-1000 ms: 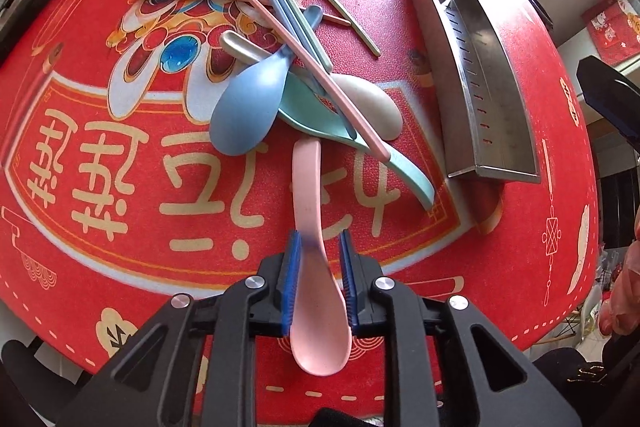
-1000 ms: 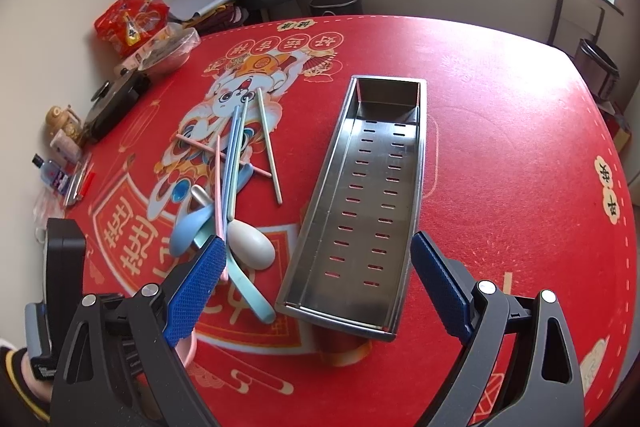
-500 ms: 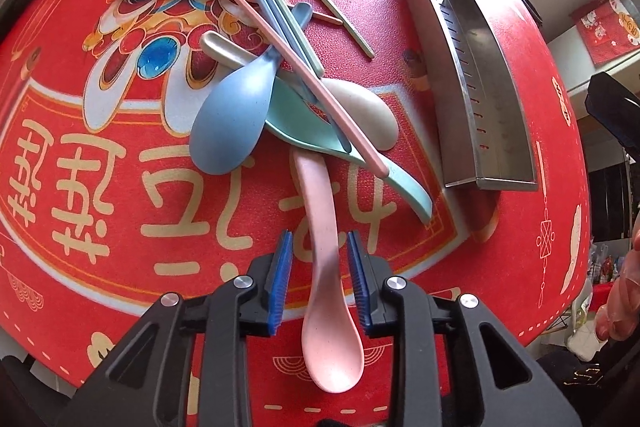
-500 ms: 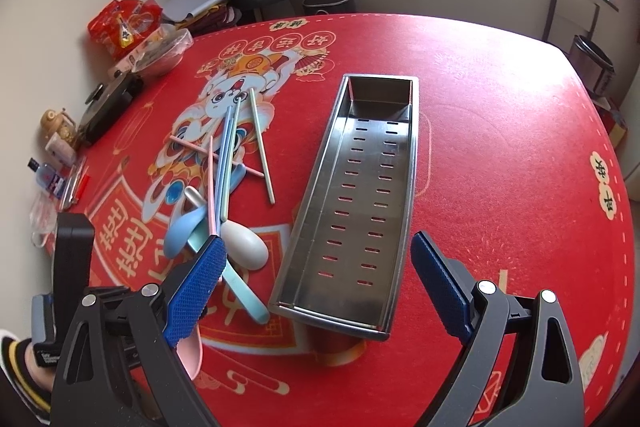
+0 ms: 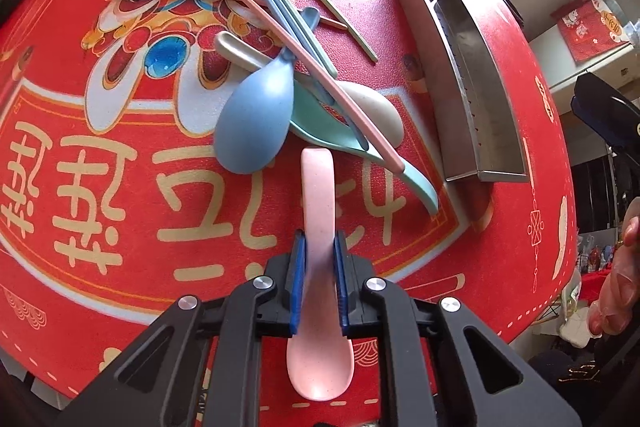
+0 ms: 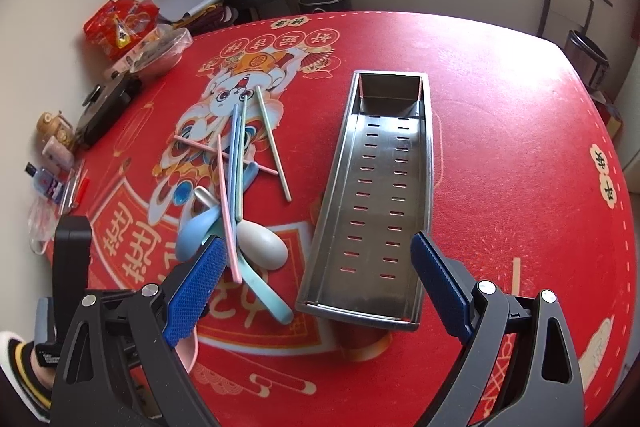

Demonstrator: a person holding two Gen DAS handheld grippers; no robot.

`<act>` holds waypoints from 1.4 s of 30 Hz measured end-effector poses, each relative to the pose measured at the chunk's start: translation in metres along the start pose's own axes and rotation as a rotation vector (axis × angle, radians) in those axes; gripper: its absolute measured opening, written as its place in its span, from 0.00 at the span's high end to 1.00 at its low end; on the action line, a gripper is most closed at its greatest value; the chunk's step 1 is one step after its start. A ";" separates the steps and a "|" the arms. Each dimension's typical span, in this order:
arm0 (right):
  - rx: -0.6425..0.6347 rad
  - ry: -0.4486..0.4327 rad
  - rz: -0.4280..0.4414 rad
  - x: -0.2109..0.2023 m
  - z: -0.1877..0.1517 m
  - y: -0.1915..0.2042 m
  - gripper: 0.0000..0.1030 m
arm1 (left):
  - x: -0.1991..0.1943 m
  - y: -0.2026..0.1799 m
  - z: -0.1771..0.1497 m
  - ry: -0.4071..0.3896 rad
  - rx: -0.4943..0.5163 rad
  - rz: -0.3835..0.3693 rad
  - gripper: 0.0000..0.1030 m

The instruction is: Organize utensils

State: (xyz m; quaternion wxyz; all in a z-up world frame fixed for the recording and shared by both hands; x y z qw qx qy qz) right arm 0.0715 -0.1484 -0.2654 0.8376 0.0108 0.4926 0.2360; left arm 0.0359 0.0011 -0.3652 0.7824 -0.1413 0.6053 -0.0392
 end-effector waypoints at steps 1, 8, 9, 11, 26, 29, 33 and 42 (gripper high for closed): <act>0.002 0.002 0.000 0.001 0.000 0.003 0.12 | -0.003 0.004 -0.001 -0.004 -0.004 -0.003 0.87; 0.016 0.024 0.033 0.010 0.002 0.028 0.13 | -0.023 0.030 -0.013 -0.012 0.008 -0.025 0.87; 0.022 0.034 0.045 0.014 0.002 0.033 0.13 | -0.024 0.034 -0.014 -0.010 0.010 -0.026 0.87; 0.039 0.057 0.075 0.022 0.002 0.041 0.13 | -0.027 0.041 -0.015 -0.011 0.016 -0.029 0.87; 0.148 0.170 0.180 0.093 0.005 0.107 0.40 | -0.048 0.113 -0.004 -0.067 0.009 -0.065 0.87; 0.195 0.184 0.197 0.105 0.006 0.115 0.47 | -0.050 0.126 0.001 -0.075 0.016 -0.072 0.87; 0.260 0.198 0.186 0.120 0.007 0.119 0.62 | -0.050 0.139 0.006 -0.077 0.030 -0.078 0.87; 0.507 0.220 0.105 0.152 0.003 0.096 0.62 | -0.052 0.166 0.008 -0.077 0.033 -0.077 0.87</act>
Point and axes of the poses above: each gripper's, at about its wrist camera, not at the fingertips, and x roughly the way its jaws point, y to its left, z to its top, the point moved 2 cm from there along x, roughly the way its jaws point, and after that the axes turned 2 degrees about z, right-handed, at the moved point
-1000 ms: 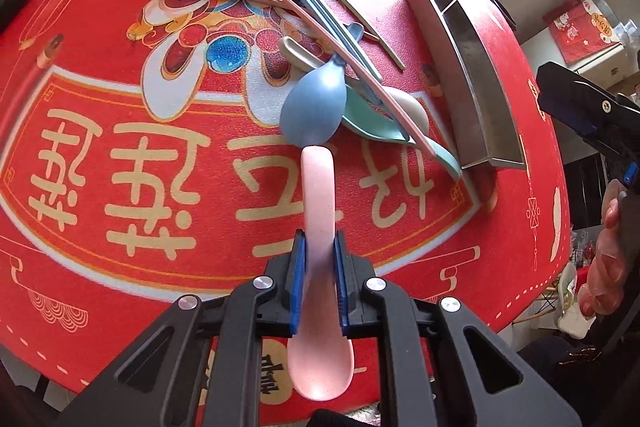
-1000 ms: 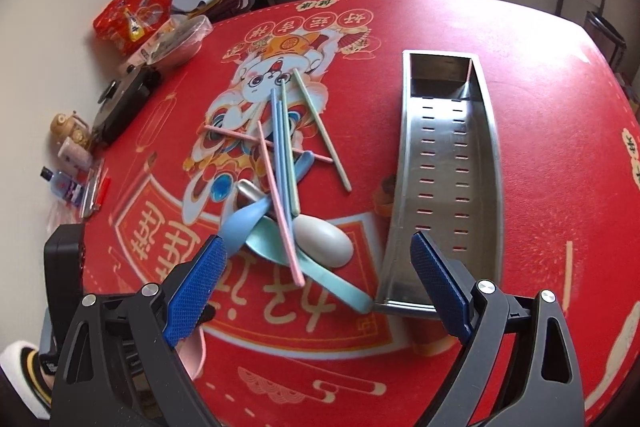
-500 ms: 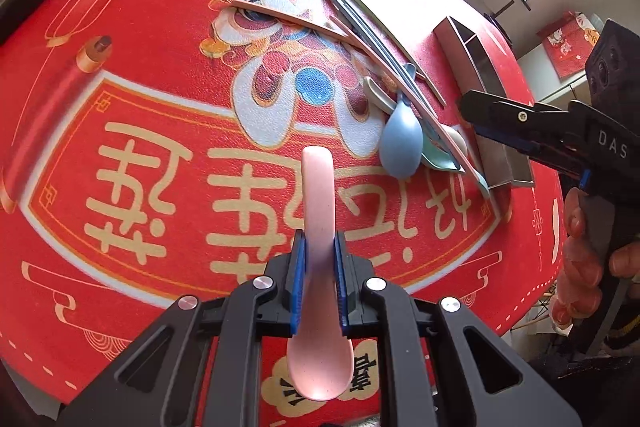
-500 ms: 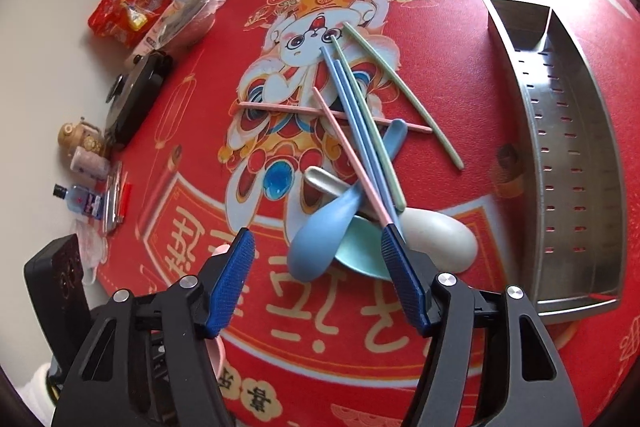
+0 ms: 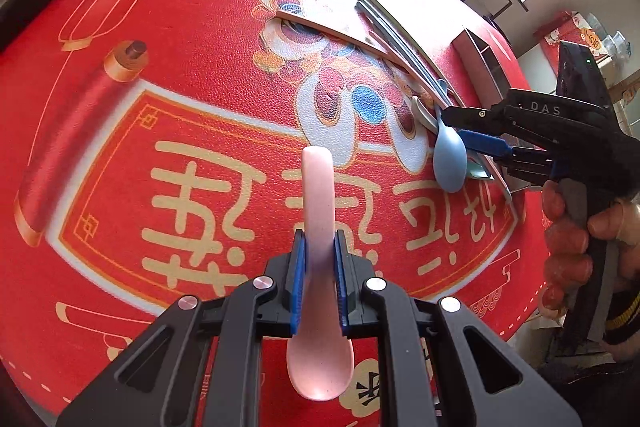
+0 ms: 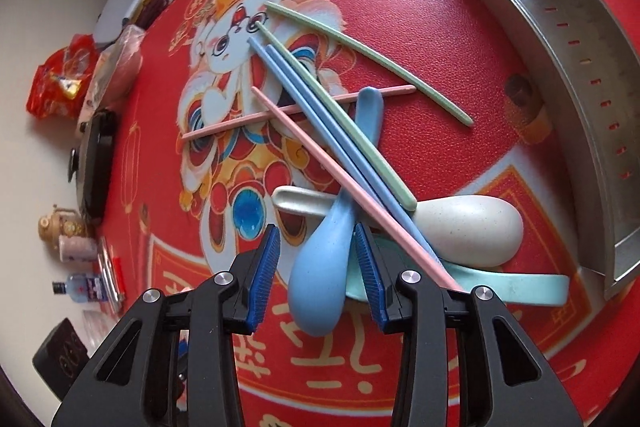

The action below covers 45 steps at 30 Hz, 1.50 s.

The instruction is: Organize utensils

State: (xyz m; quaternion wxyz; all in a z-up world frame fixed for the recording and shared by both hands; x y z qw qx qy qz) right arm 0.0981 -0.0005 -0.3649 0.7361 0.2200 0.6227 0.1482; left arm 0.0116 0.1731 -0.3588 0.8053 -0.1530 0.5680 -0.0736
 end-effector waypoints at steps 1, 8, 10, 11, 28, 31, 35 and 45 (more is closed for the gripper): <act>0.014 -0.003 -0.003 0.002 0.001 -0.001 0.62 | 0.000 0.002 0.000 0.000 0.000 0.000 0.87; 0.035 -0.011 -0.021 0.005 0.002 0.001 0.77 | 0.000 0.005 -0.001 0.001 -0.006 0.003 0.87; 0.012 -0.015 -0.034 0.002 -0.001 0.001 0.79 | 0.000 0.005 -0.001 -0.001 -0.006 0.002 0.87; -0.003 -0.013 -0.034 0.001 -0.002 0.002 0.80 | 0.000 0.005 -0.001 -0.001 -0.006 0.002 0.87; -0.635 0.039 -0.345 0.012 -0.054 0.064 0.87 | -0.002 0.006 -0.004 -0.005 -0.001 -0.011 0.87; -0.591 0.039 -0.276 0.008 -0.054 0.064 0.87 | -0.003 0.009 -0.005 -0.005 -0.006 -0.012 0.87; -0.548 0.053 -0.214 0.009 -0.053 0.064 0.87 | -0.003 0.013 -0.006 -0.003 -0.014 -0.010 0.87; -0.578 0.172 -0.112 0.017 -0.065 0.075 0.97 | -0.003 0.013 -0.005 -0.005 -0.018 -0.013 0.87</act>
Point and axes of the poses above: each gripper's, at about its wrist camera, not at the fingertips, and x roughly the way its jaws point, y to its left, z to its top, the point moved 2 cm from there along x, roughly the way its jaws point, and after that the axes turned 2 degrees about z, right-handed, at the moved point
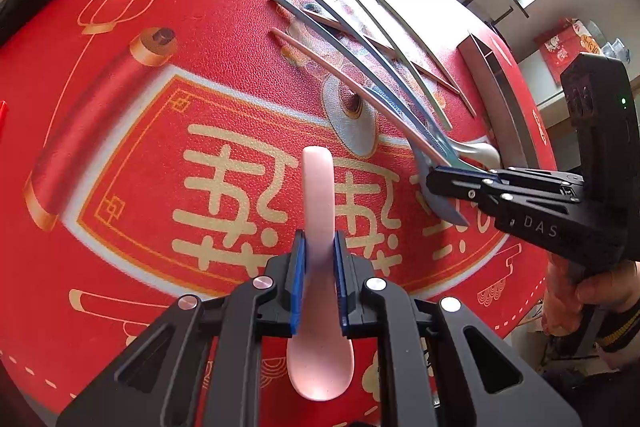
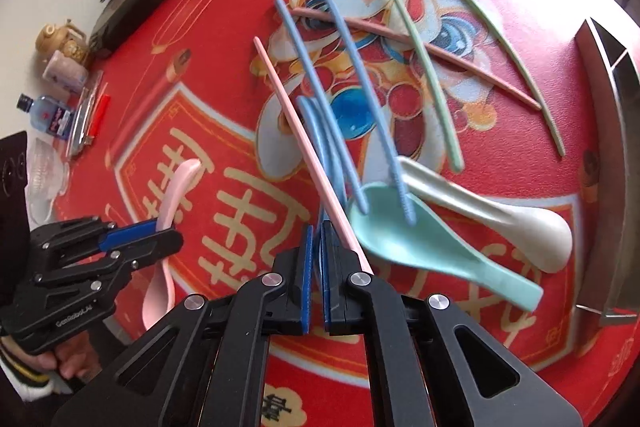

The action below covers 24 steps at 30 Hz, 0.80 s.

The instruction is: Organize utensils

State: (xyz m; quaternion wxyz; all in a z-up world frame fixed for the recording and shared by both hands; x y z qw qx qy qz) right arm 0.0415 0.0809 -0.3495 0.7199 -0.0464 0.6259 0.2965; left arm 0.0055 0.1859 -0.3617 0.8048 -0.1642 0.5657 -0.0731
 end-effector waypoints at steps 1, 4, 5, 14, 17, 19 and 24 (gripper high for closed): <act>-0.008 0.017 0.002 0.003 -0.001 0.002 0.97 | 0.000 0.001 0.000 0.000 0.000 0.000 0.87; -0.016 0.054 0.031 0.011 -0.007 0.005 0.96 | 0.000 0.000 -0.001 0.001 -0.001 -0.001 0.87; -0.018 0.056 0.035 0.012 -0.008 0.005 0.95 | 0.000 0.000 -0.001 0.001 -0.001 0.000 0.87; -0.031 -0.004 0.115 -0.006 0.006 0.011 0.95 | 0.002 0.001 -0.002 0.007 -0.004 0.008 0.87; -0.048 -0.042 0.082 -0.013 0.017 0.011 0.95 | 0.003 0.001 -0.001 0.010 -0.005 0.011 0.87; -0.045 -0.049 0.041 -0.011 0.024 0.007 0.94 | 0.004 0.001 -0.001 0.010 -0.006 0.012 0.87; -0.076 -0.040 -0.008 0.000 0.029 0.006 0.94 | 0.004 0.002 0.000 0.010 -0.008 0.015 0.87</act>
Point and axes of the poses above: each gripper's, at about its wrist camera, not at the fingertips, and x roughly the way its jaws point, y to its left, z to its top, the point moved 2 cm from there along x, roughly the way its jaws point, and after that the axes turned 2 degrees about z, right-handed, at the moved point
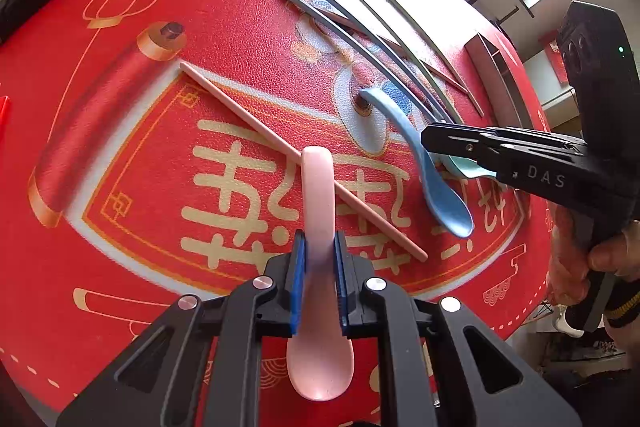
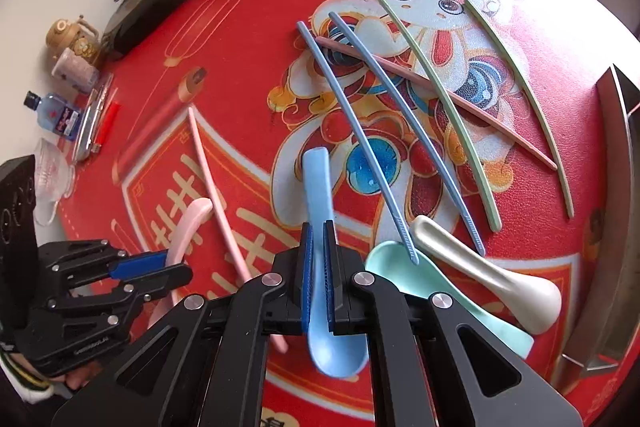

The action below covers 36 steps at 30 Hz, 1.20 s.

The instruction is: Organize utensils

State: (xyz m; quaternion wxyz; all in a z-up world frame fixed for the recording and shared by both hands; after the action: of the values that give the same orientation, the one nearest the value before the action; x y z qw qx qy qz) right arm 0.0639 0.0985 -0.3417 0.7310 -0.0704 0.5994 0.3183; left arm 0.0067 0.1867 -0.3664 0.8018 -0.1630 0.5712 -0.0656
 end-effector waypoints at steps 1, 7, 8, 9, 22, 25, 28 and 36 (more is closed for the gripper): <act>-0.012 0.001 -0.009 0.003 0.000 0.003 0.94 | 0.000 0.000 0.000 0.000 -0.002 0.001 0.87; -0.065 -0.019 -0.093 0.009 -0.001 0.007 0.94 | 0.004 0.004 -0.001 0.007 -0.012 0.004 0.87; -0.059 -0.022 -0.088 0.009 -0.001 0.005 0.94 | 0.004 0.004 -0.001 0.008 -0.013 0.004 0.87; -0.056 -0.024 -0.085 0.009 -0.001 0.004 0.94 | 0.004 0.005 -0.001 0.008 -0.014 0.006 0.87; -0.030 -0.037 -0.048 0.007 -0.007 -0.001 0.94 | 0.003 0.008 0.004 -0.014 -0.013 0.046 0.87; -0.038 -0.037 -0.041 0.008 -0.007 0.004 0.94 | 0.003 0.009 0.004 -0.011 -0.014 0.048 0.87; -0.047 -0.040 -0.037 0.009 -0.005 0.007 0.89 | 0.005 0.008 0.004 -0.007 -0.015 0.050 0.87; -0.091 -0.116 -0.075 -0.001 0.001 0.012 0.50 | 0.005 0.008 0.004 -0.008 -0.018 0.047 0.87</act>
State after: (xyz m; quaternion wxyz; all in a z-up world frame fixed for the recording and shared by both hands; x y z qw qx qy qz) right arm 0.0578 0.1083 -0.3372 0.7721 -0.1074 0.5379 0.3210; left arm 0.0113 0.1937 -0.3725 0.8039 -0.1568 0.5722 -0.0409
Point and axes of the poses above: each gripper's, at about its wrist camera, not at the fingertips, and x roughly the way its jaws point, y to its left, z to its top, the point moved 2 cm from there along x, roughly the way its jaws point, and after that the axes turned 2 degrees about z, right-handed, at the moved point
